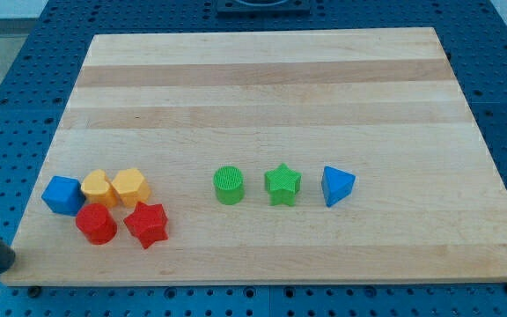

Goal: Push the yellow hexagon towards the center of the board

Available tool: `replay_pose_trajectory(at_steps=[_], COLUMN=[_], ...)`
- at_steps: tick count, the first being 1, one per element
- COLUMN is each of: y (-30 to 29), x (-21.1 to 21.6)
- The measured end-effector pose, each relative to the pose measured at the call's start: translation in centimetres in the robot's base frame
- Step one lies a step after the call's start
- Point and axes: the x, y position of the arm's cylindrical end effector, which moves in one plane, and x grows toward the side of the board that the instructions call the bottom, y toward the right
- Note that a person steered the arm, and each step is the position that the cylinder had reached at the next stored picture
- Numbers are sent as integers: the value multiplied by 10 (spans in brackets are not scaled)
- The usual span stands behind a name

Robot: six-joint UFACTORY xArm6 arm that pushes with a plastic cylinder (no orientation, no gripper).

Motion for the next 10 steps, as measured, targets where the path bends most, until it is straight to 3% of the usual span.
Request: replay_pose_trajectory(at_steps=[1,4,6,7,8,9,10], y=[-2,107,159,168,174,233,278], x=[-18,-63,-147,-144,-113,-118,-190])
